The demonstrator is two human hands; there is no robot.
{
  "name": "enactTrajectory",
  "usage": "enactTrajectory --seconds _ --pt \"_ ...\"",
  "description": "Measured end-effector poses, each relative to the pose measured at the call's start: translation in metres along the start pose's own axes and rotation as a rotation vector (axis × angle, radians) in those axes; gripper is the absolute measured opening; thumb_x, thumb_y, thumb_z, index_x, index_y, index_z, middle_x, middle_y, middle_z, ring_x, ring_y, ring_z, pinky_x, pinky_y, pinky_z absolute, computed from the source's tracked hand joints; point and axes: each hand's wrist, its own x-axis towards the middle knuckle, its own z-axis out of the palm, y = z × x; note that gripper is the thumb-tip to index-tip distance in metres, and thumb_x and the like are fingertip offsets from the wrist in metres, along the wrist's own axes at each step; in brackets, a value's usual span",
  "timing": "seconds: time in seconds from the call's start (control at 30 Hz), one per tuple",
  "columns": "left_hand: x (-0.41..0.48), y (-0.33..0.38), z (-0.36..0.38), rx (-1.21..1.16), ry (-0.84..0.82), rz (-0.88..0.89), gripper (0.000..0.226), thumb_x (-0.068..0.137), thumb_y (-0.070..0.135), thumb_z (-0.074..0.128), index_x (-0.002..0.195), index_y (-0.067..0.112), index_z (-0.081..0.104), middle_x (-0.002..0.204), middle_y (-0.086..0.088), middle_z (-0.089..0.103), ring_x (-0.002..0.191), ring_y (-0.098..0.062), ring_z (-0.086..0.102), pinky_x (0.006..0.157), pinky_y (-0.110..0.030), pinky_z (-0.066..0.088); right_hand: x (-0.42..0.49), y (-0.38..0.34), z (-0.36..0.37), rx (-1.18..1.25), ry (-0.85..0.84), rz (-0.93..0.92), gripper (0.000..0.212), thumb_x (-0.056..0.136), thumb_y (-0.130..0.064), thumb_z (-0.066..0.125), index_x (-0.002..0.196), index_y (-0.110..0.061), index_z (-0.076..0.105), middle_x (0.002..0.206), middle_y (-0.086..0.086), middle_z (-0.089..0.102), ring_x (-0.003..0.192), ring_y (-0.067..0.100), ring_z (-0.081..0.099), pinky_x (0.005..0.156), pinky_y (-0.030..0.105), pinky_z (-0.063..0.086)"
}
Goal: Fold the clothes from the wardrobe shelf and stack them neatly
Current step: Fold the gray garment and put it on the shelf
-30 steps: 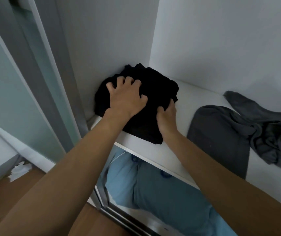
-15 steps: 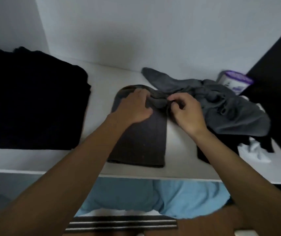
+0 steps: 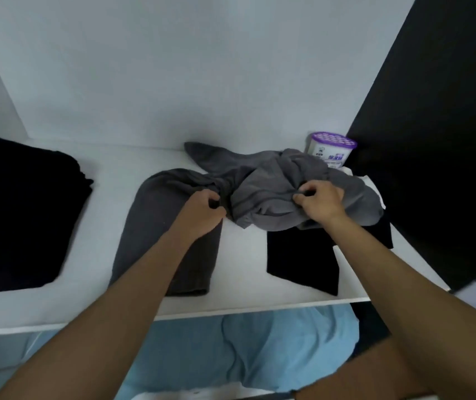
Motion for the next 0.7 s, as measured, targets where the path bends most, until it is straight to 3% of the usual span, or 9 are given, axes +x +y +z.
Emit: enactTrajectory --seconds 0.13,0.23,0.3,0.37,0.43,0.5,0.53,0.6,0.7 --pt "-0.014 0.049 0.01 -0.353 0.109 -0.154 0.025 0.094 0.026 0.067 0.116 0.017 0.063 0.122 -0.008 0.066 0.095 -0.012 0.061 0.082 -0.028 0.051 -0.019 0.006 -0.001 0.234 -0.047 -0.211 0.013 0.083 -0.013 0.079 0.089 -0.002 0.075 0.104 0.014 0.071 0.106 0.029 0.063 0.092 0.022 0.04" --pt "-0.027 0.084 0.019 -0.559 -0.038 -0.354 0.031 0.092 0.048 0.065 0.108 0.021 0.064 0.115 -0.005 0.068 0.097 -0.021 0.066 0.07 -0.035 0.057 -0.041 0.012 -0.014 0.364 -0.096 -0.417 0.014 0.083 -0.01 0.078 0.093 -0.001 0.074 0.106 0.006 0.068 0.106 0.022 0.062 0.085 0.007 0.037" --pt "-0.032 0.1 0.028 -0.62 -0.151 -0.431 0.042 0.09 0.059 0.061 0.105 0.021 0.067 0.11 -0.006 0.071 0.097 -0.029 0.07 0.074 -0.04 0.059 -0.059 0.018 -0.024 0.423 -0.161 -0.516 0.014 0.084 -0.013 0.078 0.097 -0.007 0.075 0.111 -0.003 0.063 0.11 0.012 0.057 0.089 -0.003 0.03" --pt "-0.033 0.11 0.044 -0.71 -0.276 -0.471 0.053 0.088 0.064 0.059 0.114 0.018 0.068 0.113 -0.011 0.073 0.101 -0.033 0.071 0.078 -0.046 0.06 -0.076 0.027 -0.029 0.425 -0.245 -0.676 0.014 0.081 -0.01 0.079 0.093 -0.006 0.075 0.116 0.005 0.065 0.11 0.011 0.056 0.093 -0.002 0.028" --pt "-0.036 0.117 0.065 -0.76 -0.381 -0.482 0.052 0.09 0.057 0.061 0.119 0.016 0.069 0.117 -0.014 0.073 0.104 -0.032 0.071 0.08 -0.046 0.061 -0.092 0.04 -0.028 0.355 -0.352 -0.822 0.013 0.079 -0.007 0.078 0.09 -0.001 0.076 0.118 0.014 0.068 0.111 0.017 0.055 0.099 0.009 0.033" --pt "-0.039 0.12 0.091 -0.711 -0.307 -0.496 0.042 0.093 0.035 0.067 0.123 0.006 0.067 0.117 -0.018 0.072 0.1 -0.03 0.071 0.085 -0.042 0.06 -0.103 0.056 -0.024 0.314 -0.439 -0.843 0.01 0.081 -0.006 0.075 0.089 0.0 0.078 0.117 0.015 0.069 0.114 0.024 0.056 0.102 0.025 0.037" --pt "-0.039 0.12 0.103 -0.664 -0.192 -0.488 0.037 0.094 0.021 0.067 0.124 0.0 0.065 0.115 -0.021 0.071 0.096 -0.03 0.071 0.085 -0.041 0.06 -0.106 0.064 -0.021 0.341 -0.457 -0.823 0.01 0.083 -0.005 0.072 0.09 0.0 0.078 0.117 0.014 0.07 0.116 0.023 0.056 0.103 0.027 0.037" --pt "-0.038 0.115 0.12 -0.575 0.023 -0.437 0.026 0.091 0.001 0.063 0.117 -0.005 0.066 0.108 -0.024 0.072 0.081 -0.027 0.071 0.07 -0.033 0.062 -0.112 0.08 -0.015 0.41 -0.454 -0.769 0.014 0.087 -0.005 0.069 0.098 -0.002 0.078 0.128 0.011 0.067 0.126 0.017 0.051 0.109 0.022 0.033" --pt "-0.041 0.11 0.127 -0.515 0.108 -0.38 0.024 0.09 -0.005 0.06 0.114 -0.003 0.067 0.097 -0.016 0.073 0.075 -0.02 0.07 0.057 -0.024 0.06 -0.121 0.1 -0.011 0.501 -0.447 -0.669 0.021 0.091 -0.007 0.066 0.11 -0.009 0.076 0.143 0.003 0.057 0.138 0.013 0.043 0.117 0.024 0.028"
